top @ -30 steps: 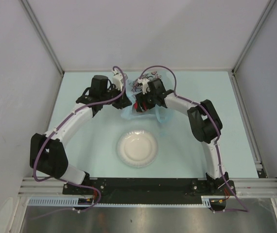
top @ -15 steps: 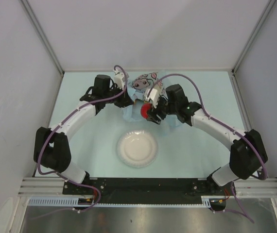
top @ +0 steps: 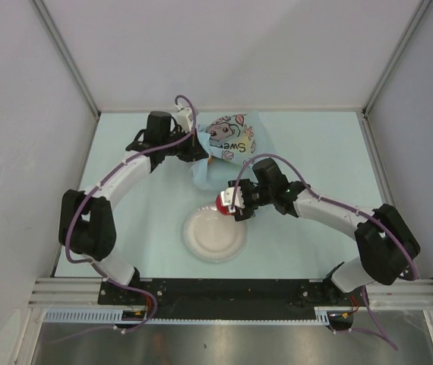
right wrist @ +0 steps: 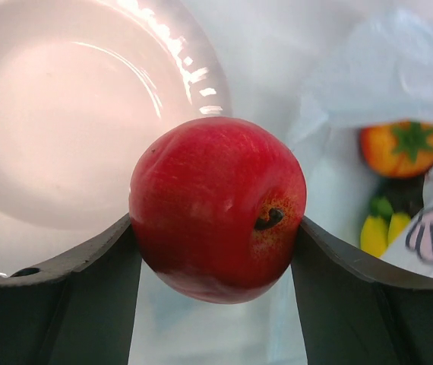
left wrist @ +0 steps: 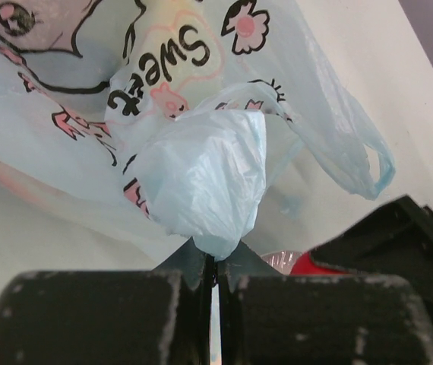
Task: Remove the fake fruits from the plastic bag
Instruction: Place the fake fruit on the plate.
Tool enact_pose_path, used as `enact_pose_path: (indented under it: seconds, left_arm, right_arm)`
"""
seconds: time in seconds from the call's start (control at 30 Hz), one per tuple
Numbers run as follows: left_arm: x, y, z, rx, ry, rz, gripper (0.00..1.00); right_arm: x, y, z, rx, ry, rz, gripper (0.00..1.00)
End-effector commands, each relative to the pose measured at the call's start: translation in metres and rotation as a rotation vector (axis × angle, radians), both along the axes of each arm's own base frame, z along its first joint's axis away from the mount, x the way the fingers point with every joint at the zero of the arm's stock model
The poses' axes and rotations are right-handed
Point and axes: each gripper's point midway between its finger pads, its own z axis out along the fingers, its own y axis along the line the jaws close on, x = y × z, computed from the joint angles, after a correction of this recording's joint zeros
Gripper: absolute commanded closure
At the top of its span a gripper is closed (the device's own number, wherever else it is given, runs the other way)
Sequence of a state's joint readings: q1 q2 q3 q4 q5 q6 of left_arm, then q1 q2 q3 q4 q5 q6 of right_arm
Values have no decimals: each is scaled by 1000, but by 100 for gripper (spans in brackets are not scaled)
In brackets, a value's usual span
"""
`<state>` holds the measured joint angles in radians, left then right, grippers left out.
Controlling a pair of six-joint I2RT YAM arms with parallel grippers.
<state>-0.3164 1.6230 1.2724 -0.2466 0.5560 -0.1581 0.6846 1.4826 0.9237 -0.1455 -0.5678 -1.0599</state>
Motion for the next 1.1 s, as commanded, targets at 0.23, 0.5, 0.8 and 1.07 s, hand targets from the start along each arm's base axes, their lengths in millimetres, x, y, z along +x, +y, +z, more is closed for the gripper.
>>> enact_pose_path:
  seconds: [0.23,0.5,0.8,1.07]
  left_arm:
    - [1,-8,20,-97,-21,-14,100]
    - [-10,-5,20,-122,-5,-3,100]
    - [-22,5,29,-106,-61,9,100]
    - [-10,19,45,-92,-114,41,100]
  right_arm:
    - [-53,53,-17,60,-77,308,62]
    - [-67,83,-34,75,-133,407,60]
    - [-80,93,-50,49,-75,412,56]
    - [-92,93,-53,26,-32,402,0]
